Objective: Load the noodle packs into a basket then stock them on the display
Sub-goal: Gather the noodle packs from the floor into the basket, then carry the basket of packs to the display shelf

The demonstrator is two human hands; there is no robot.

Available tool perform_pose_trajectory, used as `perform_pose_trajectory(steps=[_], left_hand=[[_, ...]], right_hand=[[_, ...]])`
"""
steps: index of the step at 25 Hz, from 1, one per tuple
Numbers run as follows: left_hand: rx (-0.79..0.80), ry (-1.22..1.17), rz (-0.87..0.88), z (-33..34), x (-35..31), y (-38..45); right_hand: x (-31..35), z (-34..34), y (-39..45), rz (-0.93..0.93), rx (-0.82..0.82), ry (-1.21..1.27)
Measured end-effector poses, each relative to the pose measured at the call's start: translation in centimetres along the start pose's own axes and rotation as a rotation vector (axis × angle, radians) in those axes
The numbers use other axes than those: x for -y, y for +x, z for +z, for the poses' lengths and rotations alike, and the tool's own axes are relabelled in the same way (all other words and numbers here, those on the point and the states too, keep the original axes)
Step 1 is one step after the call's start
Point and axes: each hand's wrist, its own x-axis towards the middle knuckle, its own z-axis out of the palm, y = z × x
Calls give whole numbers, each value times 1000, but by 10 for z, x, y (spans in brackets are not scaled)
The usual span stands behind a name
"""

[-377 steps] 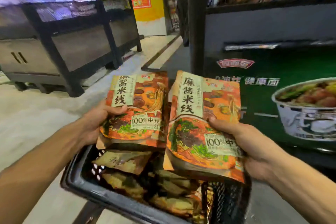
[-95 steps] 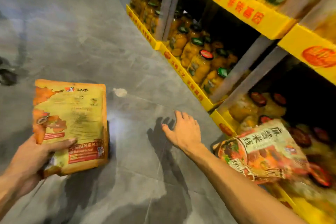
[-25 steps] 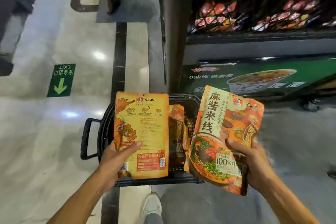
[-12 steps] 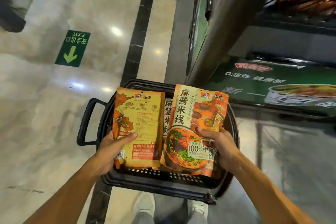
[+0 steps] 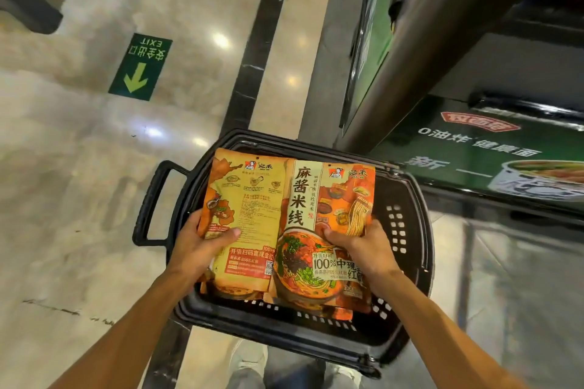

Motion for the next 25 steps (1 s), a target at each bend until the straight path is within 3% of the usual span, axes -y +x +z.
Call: perform_pose_trajectory(steps=[5, 9, 13, 17, 22, 25], left_hand=[[21, 220, 79, -1, 6, 5], [47, 585, 53, 10, 2, 10], [26, 609, 34, 14, 1, 7], [-36, 658, 55, 18, 3, -11], [-229, 822, 168, 23, 15, -42], [-412, 776, 95, 25, 45, -64]], right_hand=[[-5, 2, -2, -65, -146, -181], [-6, 20, -5, -111, -168, -239], [0, 20, -5, -34, -183, -278], [6, 16, -10, -71, -195, -355], [24, 8, -25, -211, -140, -735], [45, 0, -19, -383, -164, -1063]])
